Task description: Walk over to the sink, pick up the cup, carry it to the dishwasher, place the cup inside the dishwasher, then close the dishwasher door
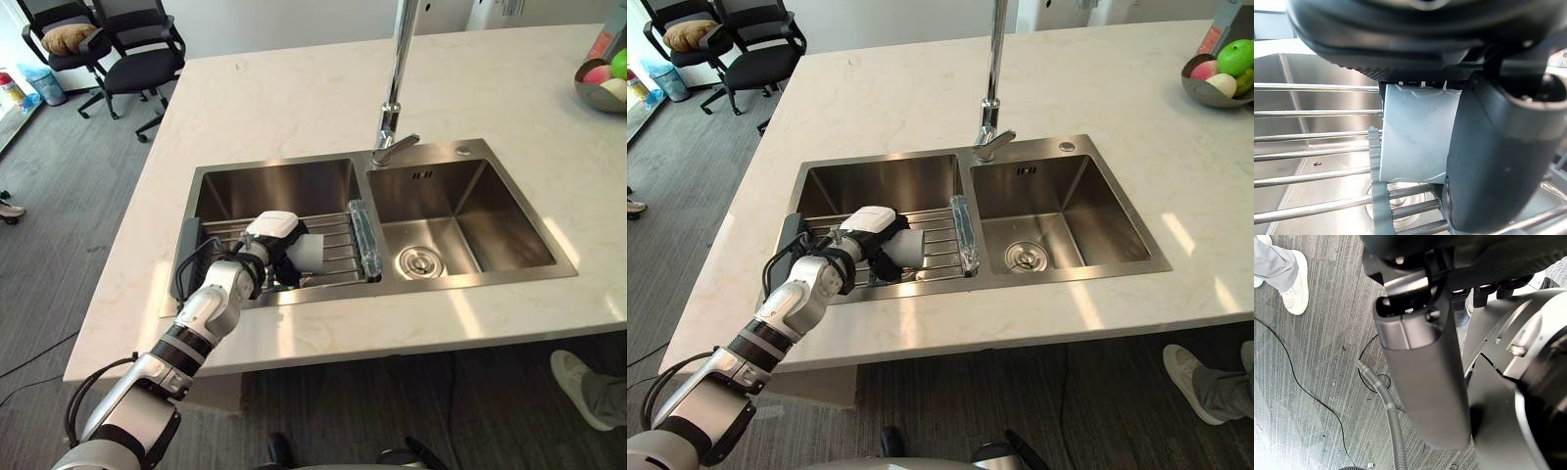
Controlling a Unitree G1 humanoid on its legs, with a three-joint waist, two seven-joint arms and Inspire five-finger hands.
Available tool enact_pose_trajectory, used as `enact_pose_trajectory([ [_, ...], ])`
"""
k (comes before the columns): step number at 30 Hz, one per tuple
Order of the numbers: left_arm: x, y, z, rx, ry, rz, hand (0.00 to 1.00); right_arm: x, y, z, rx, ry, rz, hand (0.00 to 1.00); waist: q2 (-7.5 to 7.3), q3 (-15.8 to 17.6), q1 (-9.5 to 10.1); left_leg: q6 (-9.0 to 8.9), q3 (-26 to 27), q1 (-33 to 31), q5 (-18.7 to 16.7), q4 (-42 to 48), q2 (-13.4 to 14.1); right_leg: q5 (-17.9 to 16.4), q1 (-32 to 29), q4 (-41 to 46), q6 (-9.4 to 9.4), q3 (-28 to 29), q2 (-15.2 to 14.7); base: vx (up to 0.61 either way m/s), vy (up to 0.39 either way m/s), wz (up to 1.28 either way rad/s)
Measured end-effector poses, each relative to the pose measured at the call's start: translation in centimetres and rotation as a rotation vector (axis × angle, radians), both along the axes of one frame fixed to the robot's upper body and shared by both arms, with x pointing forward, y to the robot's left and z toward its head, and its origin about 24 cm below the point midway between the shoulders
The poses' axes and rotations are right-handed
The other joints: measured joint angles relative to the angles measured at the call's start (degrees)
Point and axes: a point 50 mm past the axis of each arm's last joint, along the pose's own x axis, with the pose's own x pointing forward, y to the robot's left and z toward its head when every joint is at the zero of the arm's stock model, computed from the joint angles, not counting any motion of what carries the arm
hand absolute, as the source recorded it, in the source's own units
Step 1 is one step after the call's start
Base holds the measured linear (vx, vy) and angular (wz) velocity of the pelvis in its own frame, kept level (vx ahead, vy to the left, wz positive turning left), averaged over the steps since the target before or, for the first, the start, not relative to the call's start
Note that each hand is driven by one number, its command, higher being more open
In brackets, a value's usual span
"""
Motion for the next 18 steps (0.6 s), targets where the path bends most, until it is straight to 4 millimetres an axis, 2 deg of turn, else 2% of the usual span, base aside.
enact_pose_trajectory([
  [6,-0.6,1.0,-1.0,-0.091,-0.125,-0.061,0.00,0.0,0.0,0.0,0.001,-0.001,0.003,1.00,0.03,0.03,0.03,0.03,-0.03,-0.03,-0.02,0.00,-0.03,0.00,0.00,-0.03,-0.01,-0.07,-0.02,0.00,0.000,0.00],
  [8,-1.0,1.7,-1.5,-0.206,-0.235,-0.043,0.00,0.1,0.0,0.0,-0.001,-0.019,0.004,1.00,0.25,0.47,-0.07,0.05,-0.16,-0.16,-0.02,0.01,-0.14,0.01,-0.01,-0.08,0.00,-0.25,-0.11,0.00,0.000,0.02],
  [10,-1.3,1.9,-1.0,-0.258,-0.318,-0.050,0.00,0.1,0.0,0.0,0.001,-0.029,0.000,1.00,0.18,0.61,-0.02,0.06,-0.39,-0.40,-0.02,0.02,-0.26,0.02,-0.01,-0.06,0.02,-0.54,-0.17,0.00,0.000,0.07],
  [14,-2.8,2.7,0.3,-0.445,-0.511,-0.050,0.00,-0.2,-0.1,0.1,0.017,-0.053,-0.007,1.00,0.00,0.84,0.29,0.10,-1.03,-0.95,0.02,0.31,-0.40,0.04,0.02,-0.05,0.04,-1.66,-0.18,0.03,-0.015,0.08],
  [16,-3.8,3.4,1.6,-0.534,-0.616,-0.059,0.00,-0.7,-0.2,0.1,0.026,-0.057,-0.025,1.00,0.01,0.84,1.37,0.11,-1.33,-1.00,0.07,0.36,-0.29,0.03,0.18,0.26,0.04,-2.47,-0.05,0.05,-0.040,0.11],
  [18,-4.9,4.5,4.1,-0.657,-0.776,-0.078,0.00,-1.4,-0.4,0.1,0.035,-0.062,-0.054,1.00,0.02,0.84,3.38,0.01,-2.02,-0.98,0.14,0.43,-0.01,-0.03,0.22,0.97,-0.07,-4.02,0.22,0.02,-0.038,0.16],
])
